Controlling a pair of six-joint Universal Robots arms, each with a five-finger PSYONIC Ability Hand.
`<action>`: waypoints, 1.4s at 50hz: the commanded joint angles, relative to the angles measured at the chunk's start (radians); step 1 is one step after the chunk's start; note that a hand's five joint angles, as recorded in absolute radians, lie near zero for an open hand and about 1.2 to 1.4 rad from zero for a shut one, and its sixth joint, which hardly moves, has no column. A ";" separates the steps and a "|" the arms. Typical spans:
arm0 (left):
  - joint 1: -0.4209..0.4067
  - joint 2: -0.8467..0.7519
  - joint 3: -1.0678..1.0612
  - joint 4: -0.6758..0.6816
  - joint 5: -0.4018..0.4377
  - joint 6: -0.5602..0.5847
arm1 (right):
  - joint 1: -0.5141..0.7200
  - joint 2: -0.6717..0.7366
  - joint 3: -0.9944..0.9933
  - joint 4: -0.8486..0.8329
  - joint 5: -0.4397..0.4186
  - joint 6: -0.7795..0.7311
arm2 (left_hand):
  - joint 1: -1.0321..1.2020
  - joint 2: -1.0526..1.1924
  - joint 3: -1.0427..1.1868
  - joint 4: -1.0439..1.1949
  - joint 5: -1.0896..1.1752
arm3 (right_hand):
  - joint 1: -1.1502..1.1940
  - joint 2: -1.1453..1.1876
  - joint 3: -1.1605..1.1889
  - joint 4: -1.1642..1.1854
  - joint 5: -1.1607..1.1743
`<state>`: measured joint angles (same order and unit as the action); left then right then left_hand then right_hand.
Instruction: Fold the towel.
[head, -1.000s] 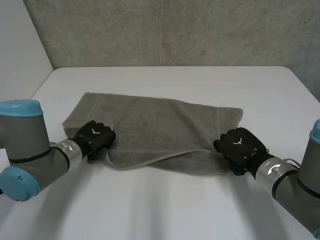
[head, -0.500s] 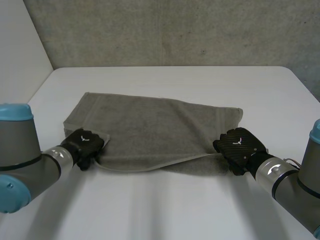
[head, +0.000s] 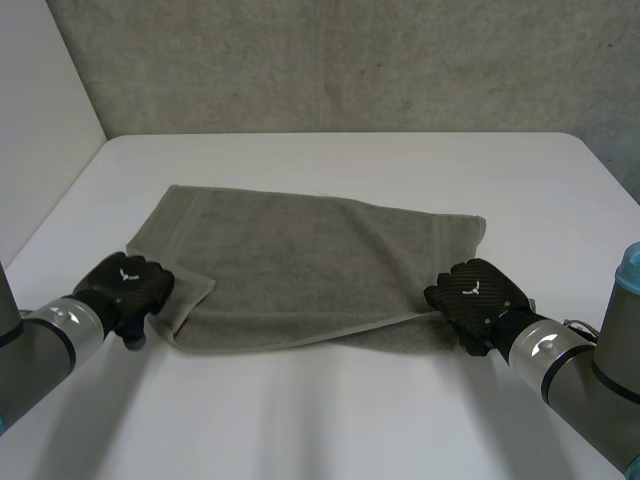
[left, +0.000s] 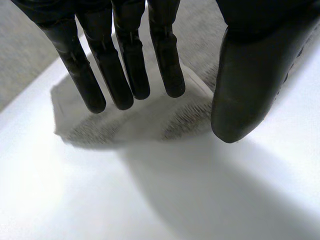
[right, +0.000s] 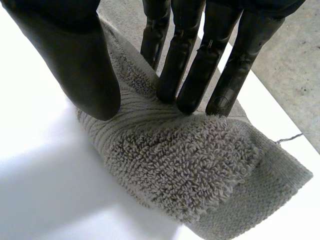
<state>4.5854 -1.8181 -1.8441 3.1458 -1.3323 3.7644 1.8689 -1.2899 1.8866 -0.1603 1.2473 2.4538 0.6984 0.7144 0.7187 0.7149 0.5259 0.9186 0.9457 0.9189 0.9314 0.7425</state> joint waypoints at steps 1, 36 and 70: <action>-0.055 0.011 0.060 0.023 0.004 -0.015 | 0.003 0.001 0.000 -0.001 0.000 0.001 | -0.188 -0.204 -0.208 -0.204 -0.190 | -0.009 -0.036 -0.009 -0.021 -0.007; -0.166 -0.435 0.483 0.054 -0.053 -0.005 | 0.003 0.021 0.002 -0.019 0.001 -0.001 | -0.359 -0.375 -0.379 -0.375 -0.361 | -0.047 -0.074 -0.047 -0.060 -0.045; -0.164 -0.451 0.523 -0.115 -0.159 -0.002 | 0.003 0.031 0.009 -0.028 0.006 -0.029 | 0.155 0.139 0.135 0.139 0.153 | -0.059 -0.086 -0.059 -0.071 -0.057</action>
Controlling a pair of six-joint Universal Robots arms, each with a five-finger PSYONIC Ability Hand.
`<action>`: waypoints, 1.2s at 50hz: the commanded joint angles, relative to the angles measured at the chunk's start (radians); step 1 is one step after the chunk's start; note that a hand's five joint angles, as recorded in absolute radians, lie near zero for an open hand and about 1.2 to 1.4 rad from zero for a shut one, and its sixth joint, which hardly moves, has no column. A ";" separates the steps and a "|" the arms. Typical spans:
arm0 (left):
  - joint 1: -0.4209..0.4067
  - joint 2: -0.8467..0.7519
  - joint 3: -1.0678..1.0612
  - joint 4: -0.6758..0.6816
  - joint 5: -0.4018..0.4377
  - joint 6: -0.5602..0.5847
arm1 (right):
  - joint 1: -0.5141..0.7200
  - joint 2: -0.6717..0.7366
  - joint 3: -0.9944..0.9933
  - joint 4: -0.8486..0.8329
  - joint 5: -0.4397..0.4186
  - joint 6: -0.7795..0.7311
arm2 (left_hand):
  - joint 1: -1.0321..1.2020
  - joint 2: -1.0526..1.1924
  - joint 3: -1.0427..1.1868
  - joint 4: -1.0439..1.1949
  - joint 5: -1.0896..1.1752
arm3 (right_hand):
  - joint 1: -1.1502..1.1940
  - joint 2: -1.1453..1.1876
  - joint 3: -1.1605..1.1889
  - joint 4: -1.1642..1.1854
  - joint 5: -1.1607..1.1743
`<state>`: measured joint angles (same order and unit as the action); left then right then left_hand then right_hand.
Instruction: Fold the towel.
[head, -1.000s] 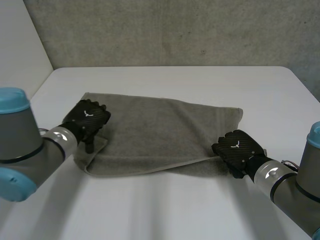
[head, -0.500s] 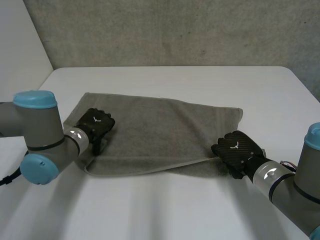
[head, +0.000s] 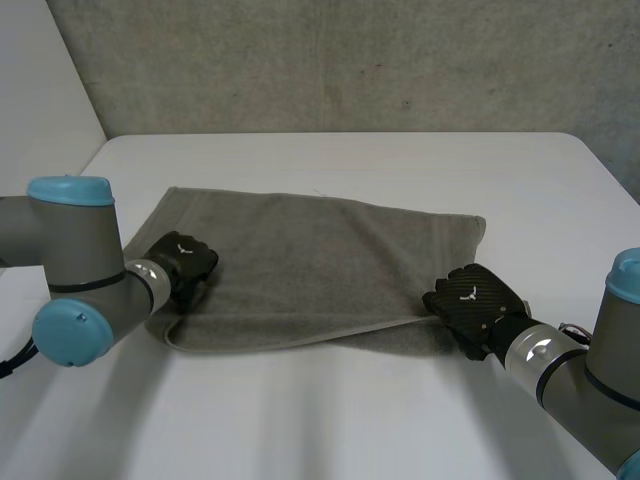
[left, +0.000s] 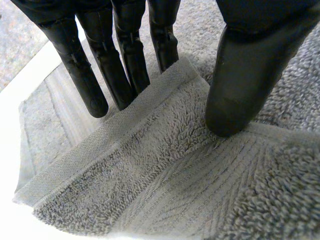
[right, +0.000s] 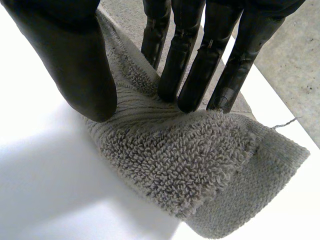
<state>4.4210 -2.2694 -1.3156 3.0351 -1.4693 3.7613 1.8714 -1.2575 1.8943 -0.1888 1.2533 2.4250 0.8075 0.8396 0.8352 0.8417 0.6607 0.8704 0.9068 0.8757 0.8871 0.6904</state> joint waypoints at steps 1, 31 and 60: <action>0.000 0.001 -0.007 -0.007 -0.025 0.003 | 0.000 -0.002 0.003 0.000 0.000 0.000 | 0.046 0.014 0.018 0.012 0.018 | -0.010 -0.047 -0.016 -0.027 -0.005; 0.112 0.175 -0.201 -0.005 -0.022 0.000 | 0.000 -0.007 0.003 0.000 0.001 0.002 | 0.457 0.425 0.429 0.423 0.429 | -0.090 -0.126 -0.095 -0.106 -0.084; 0.241 0.258 -0.421 0.126 -0.008 -0.002 | 0.000 -0.007 0.008 0.002 0.001 0.006 | -0.101 -0.133 -0.128 -0.135 -0.129 | -0.110 -0.147 -0.115 -0.127 -0.105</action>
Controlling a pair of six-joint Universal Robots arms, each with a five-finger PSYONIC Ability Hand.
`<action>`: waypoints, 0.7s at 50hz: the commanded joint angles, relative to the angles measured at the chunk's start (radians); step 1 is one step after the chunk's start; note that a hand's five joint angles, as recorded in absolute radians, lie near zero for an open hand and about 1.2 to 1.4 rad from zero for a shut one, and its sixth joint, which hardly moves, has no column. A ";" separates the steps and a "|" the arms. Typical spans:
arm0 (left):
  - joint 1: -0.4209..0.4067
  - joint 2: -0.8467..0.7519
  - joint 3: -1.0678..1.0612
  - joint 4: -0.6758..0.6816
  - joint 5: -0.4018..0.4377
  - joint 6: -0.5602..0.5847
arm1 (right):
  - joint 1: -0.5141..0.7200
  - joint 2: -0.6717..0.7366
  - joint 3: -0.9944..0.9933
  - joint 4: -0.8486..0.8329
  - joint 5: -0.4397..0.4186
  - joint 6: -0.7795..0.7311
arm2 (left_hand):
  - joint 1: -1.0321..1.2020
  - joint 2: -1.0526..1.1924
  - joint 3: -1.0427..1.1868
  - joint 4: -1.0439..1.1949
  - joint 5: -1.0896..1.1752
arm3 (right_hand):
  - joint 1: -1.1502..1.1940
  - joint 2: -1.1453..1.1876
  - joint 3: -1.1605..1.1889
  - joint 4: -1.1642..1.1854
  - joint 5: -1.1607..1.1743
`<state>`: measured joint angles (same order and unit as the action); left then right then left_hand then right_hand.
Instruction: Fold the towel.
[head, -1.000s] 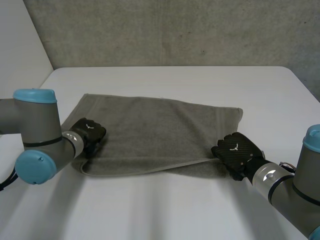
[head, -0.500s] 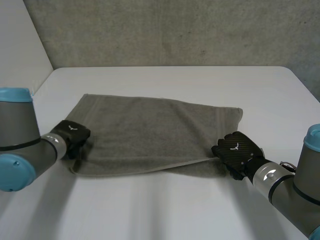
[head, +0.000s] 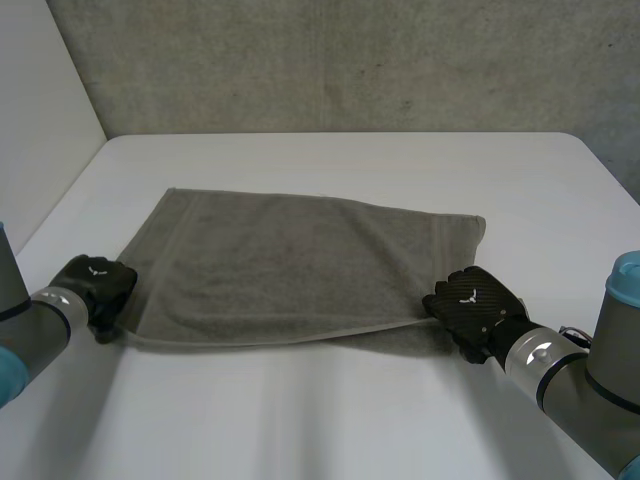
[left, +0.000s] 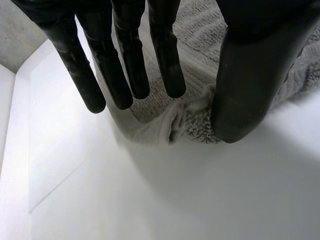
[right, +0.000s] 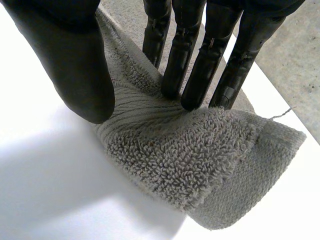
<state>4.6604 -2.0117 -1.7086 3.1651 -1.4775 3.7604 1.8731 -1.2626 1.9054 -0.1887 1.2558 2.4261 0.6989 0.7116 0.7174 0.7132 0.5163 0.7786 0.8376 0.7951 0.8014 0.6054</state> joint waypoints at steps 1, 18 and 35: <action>0.000 0.002 -0.037 -0.002 0.000 -0.001 | -0.002 -0.001 -0.003 0.002 -0.001 0.005 | 0.017 0.004 -0.002 0.002 0.025 | -0.018 -0.077 -0.035 -0.041 -0.020; -0.022 0.030 -0.092 0.078 -0.003 -0.017 | -0.012 -0.009 -0.026 0.005 0.024 0.062 | 0.697 0.685 0.679 0.683 0.705 | -0.424 -0.482 -0.440 -0.446 -0.425; -0.037 0.050 -0.092 0.187 -0.015 -0.133 | -0.095 -0.058 -0.120 0.136 -0.048 0.212 | 0.697 0.685 0.679 0.683 0.705 | 0.341 0.282 0.325 0.318 0.340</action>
<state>4.6207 -1.9676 -1.7960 3.3489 -1.4923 3.6381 1.8022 -1.2917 1.8285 -0.1504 1.2639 2.5982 1.2710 1.3435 1.3356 1.3579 1.1281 0.7627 0.7915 0.7668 0.7602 0.5962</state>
